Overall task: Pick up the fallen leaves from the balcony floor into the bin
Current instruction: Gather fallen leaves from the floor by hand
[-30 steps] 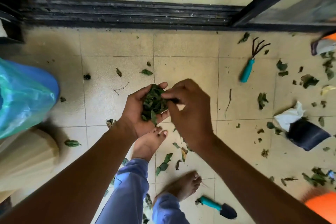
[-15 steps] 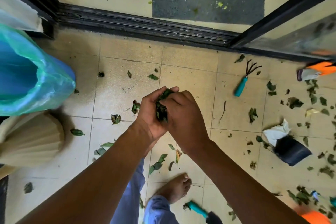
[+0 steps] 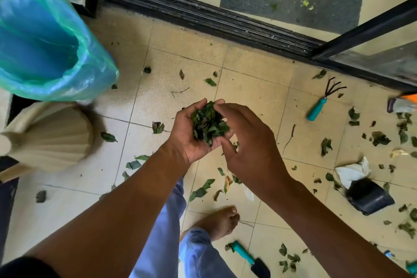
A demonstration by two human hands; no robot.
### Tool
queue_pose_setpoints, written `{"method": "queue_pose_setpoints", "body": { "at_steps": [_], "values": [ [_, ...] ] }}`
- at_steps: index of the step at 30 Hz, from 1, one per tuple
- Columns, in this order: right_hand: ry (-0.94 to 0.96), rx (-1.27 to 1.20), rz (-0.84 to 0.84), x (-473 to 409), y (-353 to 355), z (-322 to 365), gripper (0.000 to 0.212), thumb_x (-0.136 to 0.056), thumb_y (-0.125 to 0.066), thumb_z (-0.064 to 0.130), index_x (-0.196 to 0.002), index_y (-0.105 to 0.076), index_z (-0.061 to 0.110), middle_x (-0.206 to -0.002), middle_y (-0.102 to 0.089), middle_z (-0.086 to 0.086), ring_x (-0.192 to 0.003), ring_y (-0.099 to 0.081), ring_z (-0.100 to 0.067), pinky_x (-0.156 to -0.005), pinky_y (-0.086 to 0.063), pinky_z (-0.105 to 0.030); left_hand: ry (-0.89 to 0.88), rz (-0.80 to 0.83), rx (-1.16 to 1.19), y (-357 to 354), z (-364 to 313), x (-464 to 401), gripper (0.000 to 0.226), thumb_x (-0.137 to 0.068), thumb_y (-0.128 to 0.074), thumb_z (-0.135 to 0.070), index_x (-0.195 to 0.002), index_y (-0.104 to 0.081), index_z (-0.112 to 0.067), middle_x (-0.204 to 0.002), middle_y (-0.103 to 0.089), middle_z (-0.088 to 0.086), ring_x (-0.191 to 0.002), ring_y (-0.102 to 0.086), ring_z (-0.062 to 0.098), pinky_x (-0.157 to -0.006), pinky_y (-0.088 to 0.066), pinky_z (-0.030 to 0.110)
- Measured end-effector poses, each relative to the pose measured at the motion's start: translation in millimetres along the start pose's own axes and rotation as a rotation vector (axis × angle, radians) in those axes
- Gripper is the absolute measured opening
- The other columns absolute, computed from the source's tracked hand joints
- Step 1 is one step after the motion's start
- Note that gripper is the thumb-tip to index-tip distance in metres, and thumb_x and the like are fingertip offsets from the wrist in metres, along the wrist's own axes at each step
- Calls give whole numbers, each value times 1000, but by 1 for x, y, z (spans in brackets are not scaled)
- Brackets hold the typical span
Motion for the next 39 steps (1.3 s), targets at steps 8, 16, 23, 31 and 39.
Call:
{"method": "queue_pose_setpoints", "body": {
  "at_steps": [8, 16, 23, 31, 39],
  "values": [
    [-269, -223, -340, -9, -18, -74, 36, -91, -61, -5, -122, -67, 12, -115, -69, 1, -99, -67, -10, -82, -55, -21, -31, 45, 101, 53, -36, 1, 35, -101, -47, -36, -99, -68, -8, -106, -63, 12, -104, -62, 28, -96, -52, 38],
    [-747, -59, -49, 6, -144, -231, 43, -86, -72, 8, -128, -64, 15, -120, -68, -9, -102, -67, -25, -92, -56, -39, -60, -3, 102, 109, -47, -5, 36, -101, -45, -39, -97, -68, -12, -108, -63, 8, -107, -60, 23, -97, -51, 33],
    [-649, 366, 289, 20, -173, -294, 57, -79, -77, 21, -131, -55, 19, -124, -56, -9, -116, -55, -30, -92, -53, -40, -33, -72, 97, 148, -45, -24, 36, -100, -46, -38, -96, -69, -12, -106, -64, 10, -105, -61, 26, -89, -55, 35],
    [-246, 487, 478, 45, -213, -283, 53, -82, -77, 21, -129, -54, 19, -121, -50, -15, -105, -55, -33, -76, -56, -46, 4, -100, 22, 154, -31, -37, 39, -101, -44, -39, -92, -70, -11, -104, -65, 10, -100, -63, 25, -87, -56, 34],
    [-306, 320, 424, 21, -224, -285, 26, -75, -62, -11, -95, -71, 2, -102, -59, -22, -92, -59, -42, -74, -44, -39, 31, -95, 14, 144, -27, -44, 38, -101, -43, -40, -97, -67, -11, -107, -61, 10, -101, -62, 26, -93, -50, 33]
  ]
}}
Point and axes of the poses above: each hand's wrist, its own x-axis away from the middle knuckle, its own y-axis out of the back of the hand, z = x × y, the point moved 4 cm from there along -x, towards the middle knuckle
